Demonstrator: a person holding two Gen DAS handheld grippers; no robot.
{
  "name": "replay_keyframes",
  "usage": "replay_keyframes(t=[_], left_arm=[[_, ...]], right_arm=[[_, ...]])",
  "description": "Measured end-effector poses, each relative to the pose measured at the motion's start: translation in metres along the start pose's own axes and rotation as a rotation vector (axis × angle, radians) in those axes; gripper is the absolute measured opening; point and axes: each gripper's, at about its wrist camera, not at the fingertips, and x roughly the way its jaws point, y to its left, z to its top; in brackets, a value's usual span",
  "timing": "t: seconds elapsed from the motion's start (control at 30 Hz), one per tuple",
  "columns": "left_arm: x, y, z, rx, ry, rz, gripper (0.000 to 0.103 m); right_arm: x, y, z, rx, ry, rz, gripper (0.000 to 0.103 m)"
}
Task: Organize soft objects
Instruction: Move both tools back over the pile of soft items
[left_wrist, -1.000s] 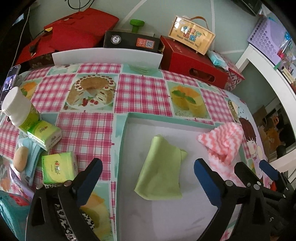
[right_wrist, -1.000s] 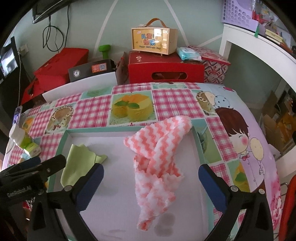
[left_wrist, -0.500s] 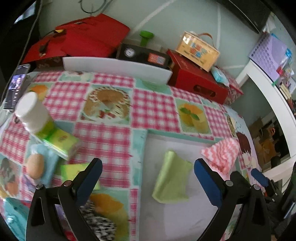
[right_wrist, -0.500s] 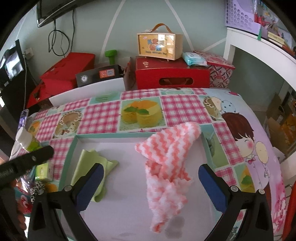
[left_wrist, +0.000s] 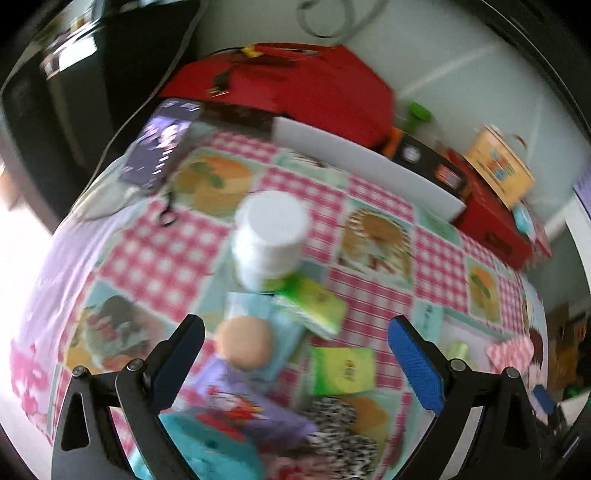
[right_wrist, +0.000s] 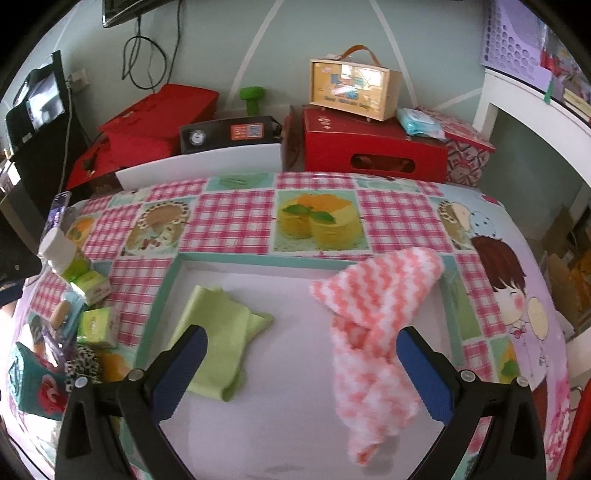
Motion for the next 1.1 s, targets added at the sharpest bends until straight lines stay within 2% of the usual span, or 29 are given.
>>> replay_keyframes(t=[0.17, 0.27, 0.57, 0.87, 1.1], left_arm=[[0.003, 0.041, 0.002, -0.111, 0.016, 0.004, 0.099], [0.007, 0.050, 0.002, -0.129, 0.029, 0.013, 0.099], [0.028, 0.045, -0.002, -0.075, 0.100, 0.003, 0.099], [0.046, 0.034, -0.005, -0.023, 0.184, -0.020, 0.099], [0.057, 0.030, 0.001, -0.016, 0.246, -0.026, 0.096]], right_arm=[[0.001, 0.032, 0.004, -0.048, -0.007, 0.060, 0.103], [0.002, 0.055, 0.005, -0.089, -0.004, 0.076, 0.103], [0.009, 0.129, 0.016, -0.182, 0.009, 0.229, 0.103], [0.037, 0.181, 0.004, -0.294, 0.096, 0.266, 0.103], [0.054, 0.199, -0.003, -0.326, 0.145, 0.293, 0.103]])
